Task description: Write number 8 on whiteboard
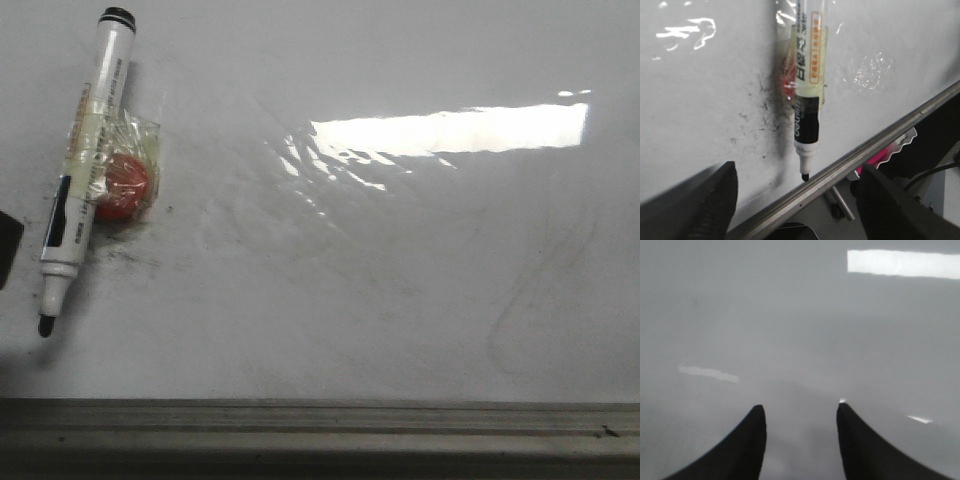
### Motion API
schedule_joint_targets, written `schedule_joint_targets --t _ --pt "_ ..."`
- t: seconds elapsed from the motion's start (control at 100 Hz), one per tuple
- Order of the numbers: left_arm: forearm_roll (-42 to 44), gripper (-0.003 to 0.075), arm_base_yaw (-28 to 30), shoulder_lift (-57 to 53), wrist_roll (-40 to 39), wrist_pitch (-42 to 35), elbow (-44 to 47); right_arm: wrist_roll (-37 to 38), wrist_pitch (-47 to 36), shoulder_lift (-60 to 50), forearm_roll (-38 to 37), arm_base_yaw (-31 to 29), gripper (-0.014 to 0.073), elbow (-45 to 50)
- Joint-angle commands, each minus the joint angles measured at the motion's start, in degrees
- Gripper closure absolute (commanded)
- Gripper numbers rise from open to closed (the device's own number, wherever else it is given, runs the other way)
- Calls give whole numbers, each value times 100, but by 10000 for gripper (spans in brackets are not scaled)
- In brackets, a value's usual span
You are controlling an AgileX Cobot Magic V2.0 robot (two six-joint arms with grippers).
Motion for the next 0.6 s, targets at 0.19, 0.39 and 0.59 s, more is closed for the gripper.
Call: schedule_joint_targets --t 0.19,0.39,0.59 --pt "-630 247 -111 579 11 -632 -194 -39 -605 93 32 241 299 -205" --pt "-963 247 -111 872 11 -881 -194 -39 -605 93 32 297 299 -205" --pt "-1173 247 -111 930 11 -923 -194 -39 -594 93 32 297 299 -205"
